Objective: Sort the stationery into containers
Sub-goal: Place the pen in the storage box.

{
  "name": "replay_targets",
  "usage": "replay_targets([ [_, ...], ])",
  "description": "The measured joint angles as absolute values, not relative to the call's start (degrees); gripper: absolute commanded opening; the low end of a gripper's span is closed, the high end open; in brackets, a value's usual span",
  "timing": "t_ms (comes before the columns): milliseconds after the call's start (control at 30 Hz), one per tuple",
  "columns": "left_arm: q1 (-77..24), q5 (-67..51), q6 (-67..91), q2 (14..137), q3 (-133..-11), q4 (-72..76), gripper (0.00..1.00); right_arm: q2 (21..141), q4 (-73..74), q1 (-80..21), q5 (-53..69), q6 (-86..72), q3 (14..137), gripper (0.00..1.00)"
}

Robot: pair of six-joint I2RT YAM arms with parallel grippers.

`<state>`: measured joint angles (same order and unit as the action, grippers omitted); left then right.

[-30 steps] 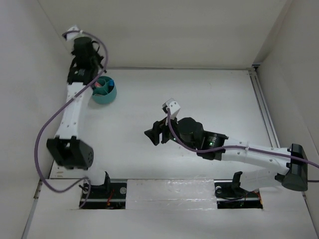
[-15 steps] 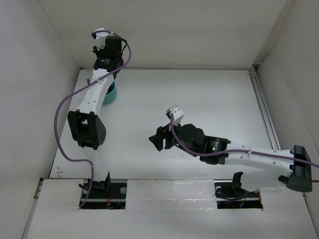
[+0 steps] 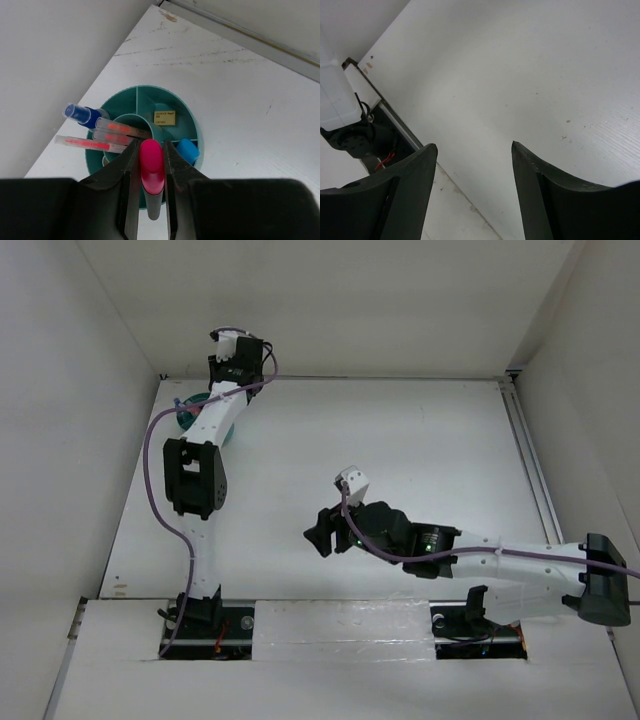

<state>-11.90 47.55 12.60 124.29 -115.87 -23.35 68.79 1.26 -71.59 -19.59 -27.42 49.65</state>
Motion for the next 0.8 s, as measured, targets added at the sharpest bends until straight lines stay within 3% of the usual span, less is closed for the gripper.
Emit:
replay_targets([
  [800, -11.1, 49.1, 8.6, 124.9, -114.5, -15.8, 0.00, 62.1, -0.8, -72.1, -18.4, -28.4, 43.0, 0.67],
])
